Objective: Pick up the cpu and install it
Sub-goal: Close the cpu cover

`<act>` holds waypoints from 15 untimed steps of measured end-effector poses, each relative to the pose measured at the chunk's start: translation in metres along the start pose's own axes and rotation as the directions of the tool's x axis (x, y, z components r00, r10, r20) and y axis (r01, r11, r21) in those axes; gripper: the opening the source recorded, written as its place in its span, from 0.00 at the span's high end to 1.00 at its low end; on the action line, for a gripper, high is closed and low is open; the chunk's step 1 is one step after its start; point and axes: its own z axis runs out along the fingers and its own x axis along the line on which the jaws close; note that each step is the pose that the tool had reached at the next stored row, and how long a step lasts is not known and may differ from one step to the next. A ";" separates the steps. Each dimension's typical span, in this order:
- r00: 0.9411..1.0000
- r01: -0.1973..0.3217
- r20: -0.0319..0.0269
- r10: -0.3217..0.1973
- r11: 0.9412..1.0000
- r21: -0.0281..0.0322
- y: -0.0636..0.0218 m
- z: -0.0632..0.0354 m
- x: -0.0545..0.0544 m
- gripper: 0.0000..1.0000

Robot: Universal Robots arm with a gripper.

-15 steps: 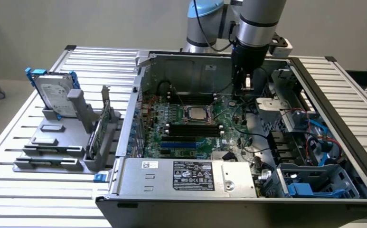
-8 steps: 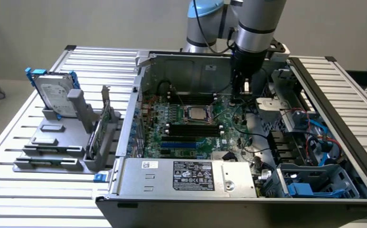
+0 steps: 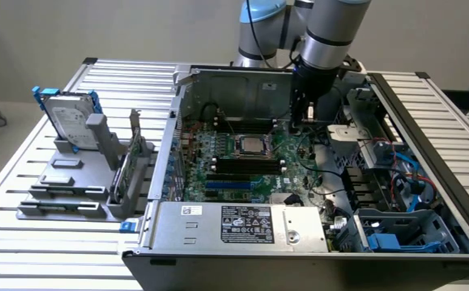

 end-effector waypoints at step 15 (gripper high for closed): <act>1.000 -0.004 0.000 0.004 0.994 0.112 -0.0153 0.0047 -0.002 0.89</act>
